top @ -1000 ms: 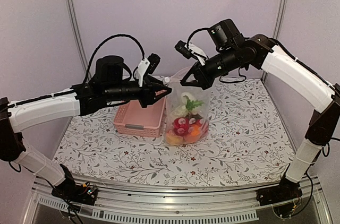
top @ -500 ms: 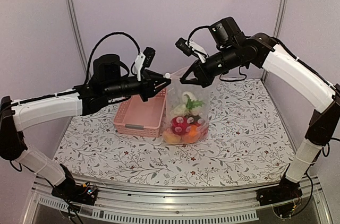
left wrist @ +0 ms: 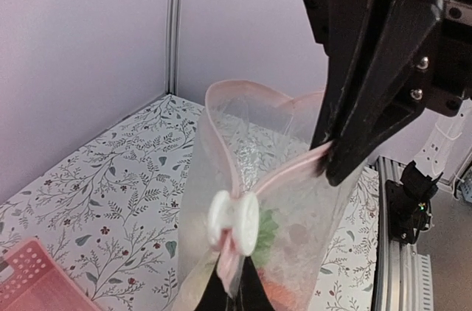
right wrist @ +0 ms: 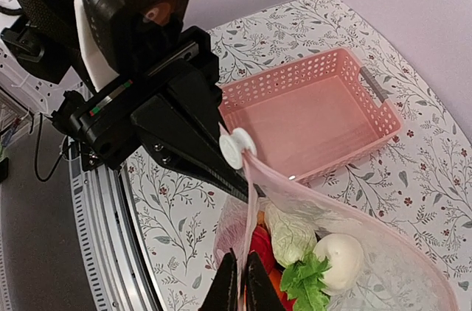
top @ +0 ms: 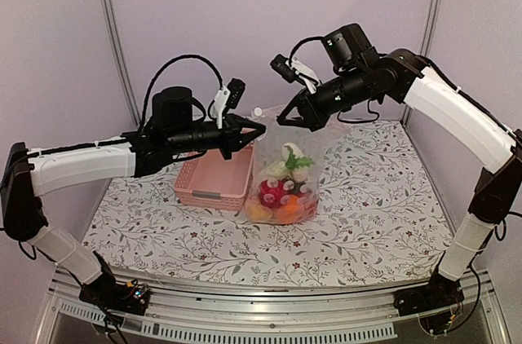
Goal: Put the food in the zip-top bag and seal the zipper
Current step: Pass from the right arm to the left, then hold the zipper from the zipper food storage bag.
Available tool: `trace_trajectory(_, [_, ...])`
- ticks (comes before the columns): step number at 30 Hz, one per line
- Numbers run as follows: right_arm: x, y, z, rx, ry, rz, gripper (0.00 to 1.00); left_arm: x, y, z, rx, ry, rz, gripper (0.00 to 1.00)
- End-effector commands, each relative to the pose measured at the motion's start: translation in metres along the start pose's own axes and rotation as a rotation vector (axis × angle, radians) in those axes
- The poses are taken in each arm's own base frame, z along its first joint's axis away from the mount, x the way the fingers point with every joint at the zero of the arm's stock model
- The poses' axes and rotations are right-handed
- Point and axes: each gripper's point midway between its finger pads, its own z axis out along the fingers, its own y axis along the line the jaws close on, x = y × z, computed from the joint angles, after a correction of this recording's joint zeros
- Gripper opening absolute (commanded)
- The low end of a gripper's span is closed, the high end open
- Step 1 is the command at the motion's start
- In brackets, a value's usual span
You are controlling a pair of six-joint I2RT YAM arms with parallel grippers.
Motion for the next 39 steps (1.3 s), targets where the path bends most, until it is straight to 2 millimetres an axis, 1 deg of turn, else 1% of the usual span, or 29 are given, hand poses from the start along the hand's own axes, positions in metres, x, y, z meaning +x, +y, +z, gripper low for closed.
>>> trace_trajectory(1, [-0.007, -0.010, -0.005, 0.069, -0.020, -0.006, 0.08, -0.027, 0.001, -0.008, -0.002, -0.061, 0.023, 0.00])
trace_trajectory(3, [-0.011, -0.011, -0.009, 0.084, -0.028, -0.013, 0.23, -0.029, -0.003, -0.011, 0.013, -0.057, 0.021, 0.00])
trace_trajectory(4, [-0.015, -0.011, -0.012, 0.091, -0.039, -0.019, 0.32, -0.028, -0.005, -0.012, 0.021, -0.048, 0.018, 0.00])
trace_trajectory(5, [-0.022, -0.010, -0.017, 0.089, -0.058, -0.025, 0.38, -0.026, -0.007, -0.013, 0.030, -0.036, 0.015, 0.00])
trace_trajectory(6, [-0.030, -0.007, -0.022, 0.084, -0.084, -0.035, 0.42, -0.025, -0.009, -0.015, 0.038, -0.026, 0.014, 0.00])
trace_trajectory(8, [-0.042, 0.001, -0.028, 0.055, -0.123, -0.052, 0.51, -0.020, -0.014, -0.018, 0.056, 0.000, 0.010, 0.00])
trace_trajectory(10, [-0.047, 0.008, -0.029, 0.021, -0.146, -0.070, 0.58, -0.015, -0.020, -0.022, 0.076, 0.029, 0.011, 0.00])
trace_trajectory(12, [-0.045, 0.010, -0.023, -0.010, -0.138, -0.074, 0.59, -0.009, -0.023, -0.027, 0.079, 0.064, 0.012, 0.00])
trace_trajectory(16, [-0.038, 0.020, -0.005, -0.090, -0.111, -0.079, 0.60, -0.010, -0.029, -0.041, 0.078, 0.078, 0.031, 0.00])
trace_trajectory(17, [-0.039, 0.022, -0.003, -0.106, -0.114, -0.082, 0.61, -0.005, -0.031, -0.044, 0.078, 0.102, 0.025, 0.00])
trace_trajectory(20, [-0.046, 0.031, 0.002, -0.166, -0.134, -0.093, 0.64, -0.002, -0.034, -0.052, 0.080, 0.130, 0.032, 0.00])
trace_trajectory(25, [-0.058, 0.043, 0.010, -0.241, -0.163, -0.106, 0.68, -0.004, -0.039, -0.063, 0.078, 0.159, 0.051, 0.00])
trace_trajectory(28, [-0.058, 0.053, 0.021, -0.299, -0.155, -0.110, 0.68, -0.006, -0.038, -0.066, 0.072, 0.167, 0.071, 0.00])
trace_trajectory(29, [-0.056, 0.056, 0.027, -0.315, -0.145, -0.108, 0.68, -0.007, -0.039, -0.067, 0.073, 0.169, 0.075, 0.00])
trace_trajectory(33, [-0.050, 0.066, 0.036, -0.350, -0.122, -0.111, 0.65, -0.009, -0.041, -0.069, 0.078, 0.172, 0.079, 0.00])
trace_trajectory(37, [-0.044, 0.069, 0.038, -0.359, -0.105, -0.113, 0.61, -0.012, -0.041, -0.072, 0.074, 0.168, 0.083, 0.00])
trace_trajectory(39, [-0.044, 0.069, 0.038, -0.361, -0.105, -0.114, 0.56, -0.014, -0.041, -0.073, 0.072, 0.163, 0.085, 0.00])
